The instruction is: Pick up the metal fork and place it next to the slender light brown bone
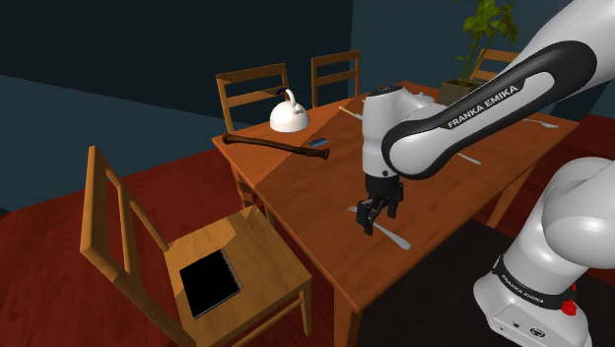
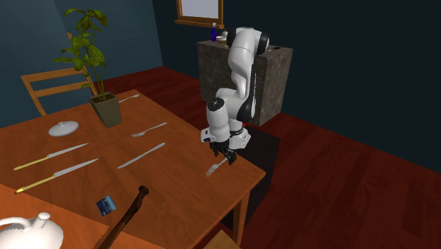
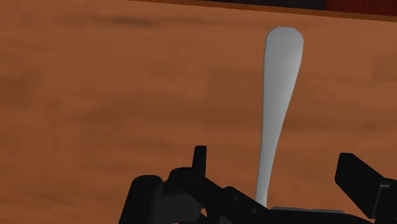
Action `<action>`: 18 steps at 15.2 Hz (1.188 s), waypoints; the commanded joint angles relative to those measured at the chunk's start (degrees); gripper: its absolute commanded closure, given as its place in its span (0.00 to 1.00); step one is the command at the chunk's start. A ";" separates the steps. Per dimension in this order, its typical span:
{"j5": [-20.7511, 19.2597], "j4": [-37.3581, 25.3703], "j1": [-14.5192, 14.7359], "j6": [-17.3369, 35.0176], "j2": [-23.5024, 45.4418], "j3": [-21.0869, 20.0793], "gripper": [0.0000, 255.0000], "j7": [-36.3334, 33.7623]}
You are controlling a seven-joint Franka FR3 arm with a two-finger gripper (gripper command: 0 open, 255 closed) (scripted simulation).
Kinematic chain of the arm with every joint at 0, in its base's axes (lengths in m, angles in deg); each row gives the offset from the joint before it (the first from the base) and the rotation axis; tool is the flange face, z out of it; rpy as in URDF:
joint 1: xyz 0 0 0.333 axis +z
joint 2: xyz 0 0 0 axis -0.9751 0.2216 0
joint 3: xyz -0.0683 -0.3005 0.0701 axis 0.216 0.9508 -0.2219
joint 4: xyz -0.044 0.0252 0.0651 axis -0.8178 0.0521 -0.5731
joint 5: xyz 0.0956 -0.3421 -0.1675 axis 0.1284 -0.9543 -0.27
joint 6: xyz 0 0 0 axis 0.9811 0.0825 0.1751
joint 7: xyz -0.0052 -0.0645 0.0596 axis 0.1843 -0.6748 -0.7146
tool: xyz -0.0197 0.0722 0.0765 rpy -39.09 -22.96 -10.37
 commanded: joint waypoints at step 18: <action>-0.02 -0.10 -0.01 -0.15 -0.09 0.02 1.00 0.00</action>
